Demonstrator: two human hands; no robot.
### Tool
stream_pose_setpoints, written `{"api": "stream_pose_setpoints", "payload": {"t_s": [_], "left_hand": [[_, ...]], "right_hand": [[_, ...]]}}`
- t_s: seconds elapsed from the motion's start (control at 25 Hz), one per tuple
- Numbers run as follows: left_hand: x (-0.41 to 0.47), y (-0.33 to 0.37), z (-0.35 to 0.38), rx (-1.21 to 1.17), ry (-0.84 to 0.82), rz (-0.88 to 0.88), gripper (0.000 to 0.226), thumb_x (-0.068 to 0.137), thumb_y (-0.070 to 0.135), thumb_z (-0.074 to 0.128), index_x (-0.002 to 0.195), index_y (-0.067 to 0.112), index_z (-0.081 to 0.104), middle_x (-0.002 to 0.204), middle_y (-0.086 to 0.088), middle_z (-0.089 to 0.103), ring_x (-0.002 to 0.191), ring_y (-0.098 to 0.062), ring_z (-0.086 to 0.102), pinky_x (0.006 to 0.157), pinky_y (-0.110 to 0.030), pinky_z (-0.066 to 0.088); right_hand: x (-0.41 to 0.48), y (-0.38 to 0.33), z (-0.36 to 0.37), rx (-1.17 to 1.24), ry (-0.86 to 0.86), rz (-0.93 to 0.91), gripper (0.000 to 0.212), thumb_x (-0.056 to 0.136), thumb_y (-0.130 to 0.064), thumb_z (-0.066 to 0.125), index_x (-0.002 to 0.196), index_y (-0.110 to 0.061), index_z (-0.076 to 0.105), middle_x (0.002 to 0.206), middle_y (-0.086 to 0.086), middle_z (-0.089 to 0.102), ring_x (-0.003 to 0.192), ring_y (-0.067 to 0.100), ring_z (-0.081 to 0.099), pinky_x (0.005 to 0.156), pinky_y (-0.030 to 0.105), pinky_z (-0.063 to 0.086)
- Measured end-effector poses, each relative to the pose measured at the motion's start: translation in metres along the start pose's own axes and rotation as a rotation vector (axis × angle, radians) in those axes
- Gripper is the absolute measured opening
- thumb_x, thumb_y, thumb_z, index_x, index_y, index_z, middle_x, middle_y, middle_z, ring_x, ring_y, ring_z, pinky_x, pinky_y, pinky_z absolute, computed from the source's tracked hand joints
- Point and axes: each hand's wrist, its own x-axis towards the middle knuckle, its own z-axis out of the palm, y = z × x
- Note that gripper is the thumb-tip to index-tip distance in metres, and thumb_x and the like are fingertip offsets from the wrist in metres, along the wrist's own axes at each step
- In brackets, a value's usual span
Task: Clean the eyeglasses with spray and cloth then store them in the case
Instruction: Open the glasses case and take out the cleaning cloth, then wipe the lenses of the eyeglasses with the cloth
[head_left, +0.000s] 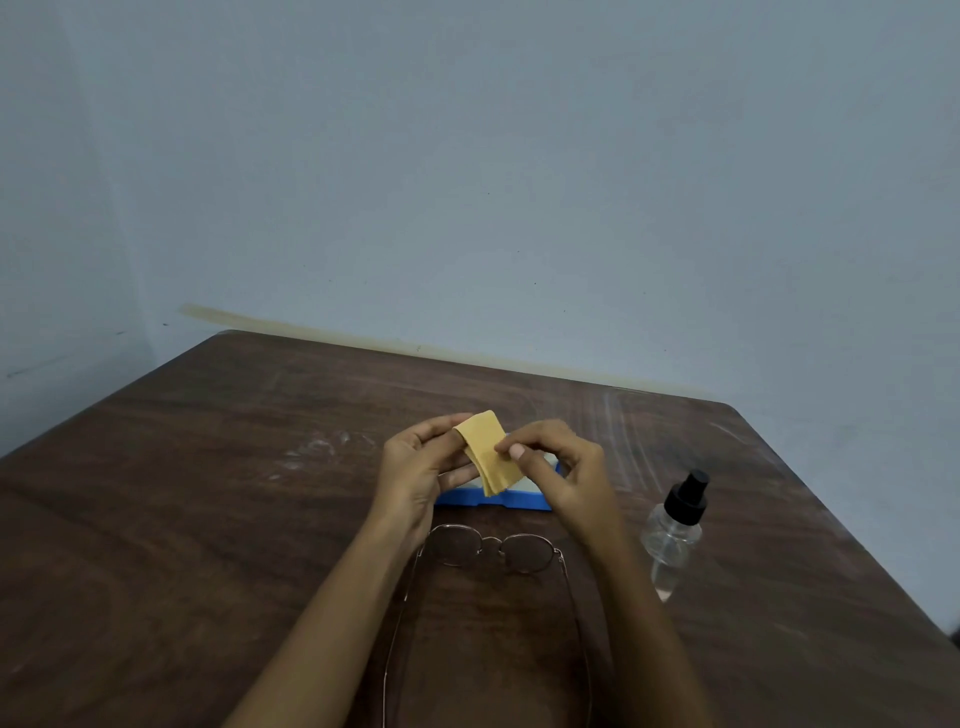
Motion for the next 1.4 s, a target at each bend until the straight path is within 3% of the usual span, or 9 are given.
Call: {"api": "stream_pose_setpoints", "payload": {"t_s": [0.12,0.24,0.44,0.64,0.8,0.92,1.08,1.24,1.4], "left_hand": [[0.0008,-0.0011,0.0010,0.009,-0.035,0.008,0.014,0.085,0.002,0.055,0.087,0.010,0.066,0.071,-0.002,0.075,0.067,-0.016,0.071,0.056,-0.025,0.058],[0.0013,-0.0014,0.0004,0.007,-0.074,0.009,0.015,0.084,0.001,0.055,0.088,0.010,0.066,0.072,-0.003,0.075,0.069,-0.016,0.071,0.058,-0.025,0.059],[0.0041,-0.0006,-0.0016,-0.109,-0.136,-0.077,0.021,0.083,-0.003,0.054,0.100,0.007,0.060,0.080,-0.010,0.074,0.074,-0.021,0.071,0.060,-0.028,0.059],[0.0035,-0.0012,0.0005,-0.143,-0.164,-0.117,0.037,0.070,0.011,0.067,0.105,0.007,0.057,0.082,-0.008,0.075,0.076,-0.021,0.071,0.059,-0.028,0.058],[0.0029,-0.0058,-0.0003,0.019,-0.113,-0.056,0.023,0.077,0.004,0.065,0.099,0.011,0.063,0.089,-0.012,0.072,0.078,-0.021,0.071,0.064,-0.030,0.060],[0.0019,-0.0061,-0.0011,0.098,-0.146,-0.024,0.023,0.079,0.004,0.063,0.100,0.012,0.064,0.088,-0.008,0.073,0.082,-0.018,0.070,0.069,-0.031,0.060],[0.0000,-0.0080,0.0031,0.157,-0.131,0.017,0.019,0.079,0.001,0.064,0.096,0.010,0.064,0.083,-0.006,0.073,0.078,-0.014,0.069,0.063,-0.026,0.059],[0.0004,-0.0079,0.0028,0.181,-0.078,0.045,0.016,0.079,0.002,0.064,0.092,0.009,0.062,0.085,-0.006,0.070,0.079,-0.014,0.069,0.060,-0.022,0.058],[-0.0027,-0.0069,0.0013,0.183,-0.088,0.075,0.016,0.079,0.003,0.064,0.094,0.008,0.063,0.083,-0.004,0.071,0.074,-0.011,0.070,0.060,-0.023,0.058]], "right_hand": [[0.0019,0.0018,0.0035,-0.027,0.001,0.106,0.010,0.087,-0.017,0.060,0.097,-0.018,0.060,0.097,-0.005,0.059,0.094,0.008,0.057,0.079,0.025,0.049],[0.0023,0.0025,0.0025,0.229,-0.105,0.275,0.035,0.084,-0.018,0.062,0.113,-0.026,0.045,0.102,-0.007,0.058,0.091,0.003,0.059,0.069,0.013,0.051],[0.0057,0.0050,0.0017,0.401,-0.050,0.322,0.048,0.081,0.000,0.062,0.122,-0.012,0.040,0.087,0.005,0.061,0.072,0.001,0.062,0.060,0.014,0.052],[0.0056,0.0050,-0.0008,0.427,-0.042,0.409,0.048,0.080,0.001,0.063,0.121,-0.011,0.042,0.086,0.004,0.060,0.077,0.012,0.060,0.059,0.015,0.053],[0.0062,0.0038,0.0011,0.508,-0.025,0.512,0.036,0.083,-0.006,0.061,0.117,-0.008,0.050,0.090,0.002,0.063,0.081,0.014,0.060,0.068,0.027,0.052],[0.0034,0.0025,0.0033,0.631,-0.012,0.590,0.019,0.087,-0.017,0.056,0.102,-0.006,0.062,0.087,0.005,0.066,0.077,0.014,0.063,0.071,0.031,0.052],[0.0042,0.0024,0.0053,0.561,0.025,0.553,0.012,0.089,-0.013,0.054,0.084,-0.007,0.064,0.077,0.007,0.063,0.069,0.015,0.059,0.063,0.029,0.050],[0.0067,0.0044,0.0050,0.476,0.037,0.505,0.014,0.088,-0.008,0.054,0.096,0.000,0.063,0.077,0.003,0.065,0.067,0.009,0.061,0.055,0.016,0.051],[0.0064,0.0035,0.0023,0.442,0.007,0.520,0.017,0.085,-0.008,0.060,0.101,-0.002,0.063,0.083,0.004,0.067,0.076,0.014,0.063,0.068,0.030,0.052]]}}
